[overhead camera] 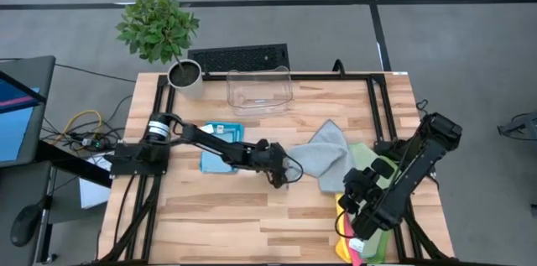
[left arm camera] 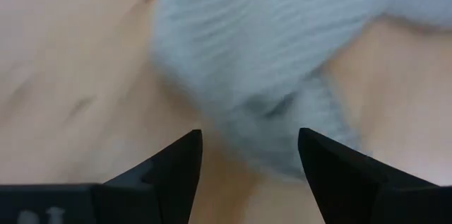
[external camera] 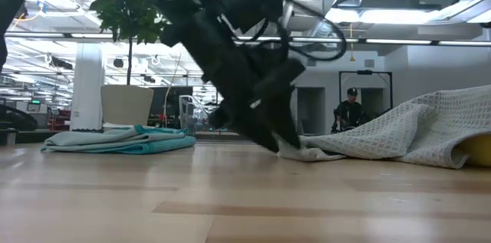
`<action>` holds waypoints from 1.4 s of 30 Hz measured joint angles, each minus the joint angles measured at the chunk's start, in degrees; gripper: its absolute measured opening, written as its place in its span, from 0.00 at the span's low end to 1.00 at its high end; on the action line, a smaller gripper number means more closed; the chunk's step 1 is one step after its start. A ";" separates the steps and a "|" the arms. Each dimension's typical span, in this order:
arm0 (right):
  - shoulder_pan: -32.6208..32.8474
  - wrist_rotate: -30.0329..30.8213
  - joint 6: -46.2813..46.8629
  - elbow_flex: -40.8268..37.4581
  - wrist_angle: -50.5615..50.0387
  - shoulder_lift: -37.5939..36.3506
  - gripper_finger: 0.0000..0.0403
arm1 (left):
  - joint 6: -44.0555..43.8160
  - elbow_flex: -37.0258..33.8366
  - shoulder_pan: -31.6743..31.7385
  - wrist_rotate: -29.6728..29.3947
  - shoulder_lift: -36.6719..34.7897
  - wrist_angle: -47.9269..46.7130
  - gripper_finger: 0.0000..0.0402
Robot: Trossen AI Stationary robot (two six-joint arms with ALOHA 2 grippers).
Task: Fold microfiber towels
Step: Fold the gray microfiber cloth
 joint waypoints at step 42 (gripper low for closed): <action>-9.82 18.62 -36.46 1.81 13.03 -8.30 0.47 | 2.72 5.47 -13.09 7.34 -7.85 -44.35 0.00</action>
